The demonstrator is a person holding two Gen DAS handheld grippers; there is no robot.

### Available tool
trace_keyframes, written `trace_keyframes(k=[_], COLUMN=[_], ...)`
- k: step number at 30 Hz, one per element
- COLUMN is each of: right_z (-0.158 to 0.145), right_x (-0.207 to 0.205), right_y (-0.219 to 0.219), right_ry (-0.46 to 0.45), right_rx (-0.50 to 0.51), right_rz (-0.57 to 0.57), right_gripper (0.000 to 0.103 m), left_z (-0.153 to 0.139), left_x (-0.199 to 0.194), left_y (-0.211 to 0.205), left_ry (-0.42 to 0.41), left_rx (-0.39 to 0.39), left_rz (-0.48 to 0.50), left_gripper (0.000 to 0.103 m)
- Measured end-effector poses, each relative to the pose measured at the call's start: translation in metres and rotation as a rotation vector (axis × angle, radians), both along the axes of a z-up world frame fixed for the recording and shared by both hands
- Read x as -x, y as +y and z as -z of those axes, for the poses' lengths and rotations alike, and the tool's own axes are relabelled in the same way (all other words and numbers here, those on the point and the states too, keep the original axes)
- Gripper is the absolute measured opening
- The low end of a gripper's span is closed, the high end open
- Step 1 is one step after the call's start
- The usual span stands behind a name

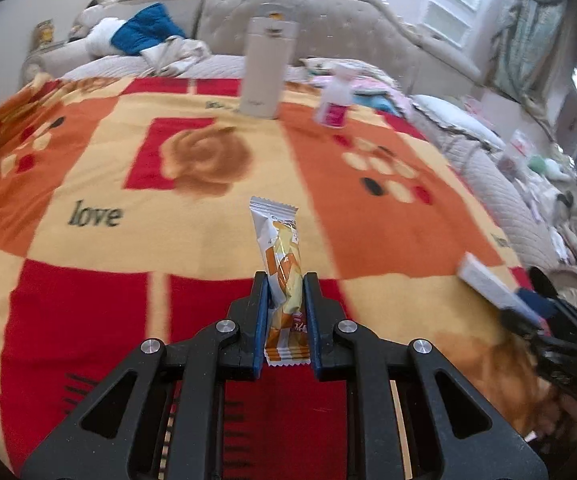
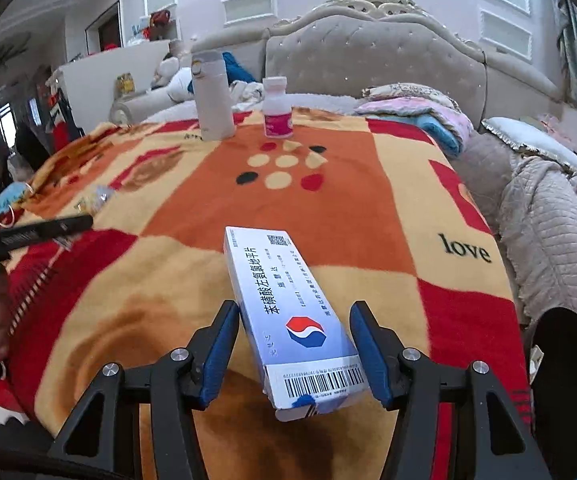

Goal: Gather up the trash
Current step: 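Lift the snack wrapper with the left tool while the right tool lifts the medicine box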

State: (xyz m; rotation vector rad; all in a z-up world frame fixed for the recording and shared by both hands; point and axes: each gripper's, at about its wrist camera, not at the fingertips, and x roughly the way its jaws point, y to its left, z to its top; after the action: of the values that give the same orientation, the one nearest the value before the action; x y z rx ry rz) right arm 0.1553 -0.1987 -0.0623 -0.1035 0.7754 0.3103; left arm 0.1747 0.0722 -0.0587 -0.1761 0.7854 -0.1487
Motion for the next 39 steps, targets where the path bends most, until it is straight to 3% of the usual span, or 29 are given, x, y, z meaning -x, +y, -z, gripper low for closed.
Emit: trace_keyframes(k=[8,15,20,36,37,39], right_z=[0.002,0.009,0.012,0.012,0.012,0.013], right_x=[0.002,-0.005,-0.008,-0.026,-0.024,-0.02], right_y=[0.0,0.0,0.003,0.01,0.012,0.018], right_ry=[-0.004,0.069,0.107,0.14,0.135,0.131], right_rx=[-0.006,-0.054,-0.088,-0.081,-0.069,-0.045], right_rz=[-0.021,-0.072,-0.112,-0.145,-0.151,-0.184], right_gripper=[0.054,0.053,0.063,0.063,0.062,0.05], left_z=[0.023,0.024,0.026,0.026,0.026,0.026], left_x=[-0.008,-0.003,-0.003,-0.004,-0.004,-0.005], left_y=[-0.025,-0.037,-0.032,-0.031,-0.032,-0.031], left_ry=[0.073,0.06,0.064,0.065,0.065,0.065], left_rx=[-0.079,-0.168,-0.136,-0.113,-0.115,-0.118], left_rz=[0.036,0.04,0.04,0.04,0.039,0.04], left_gripper=[0.015,0.015,0.015,0.015,0.015,0.015])
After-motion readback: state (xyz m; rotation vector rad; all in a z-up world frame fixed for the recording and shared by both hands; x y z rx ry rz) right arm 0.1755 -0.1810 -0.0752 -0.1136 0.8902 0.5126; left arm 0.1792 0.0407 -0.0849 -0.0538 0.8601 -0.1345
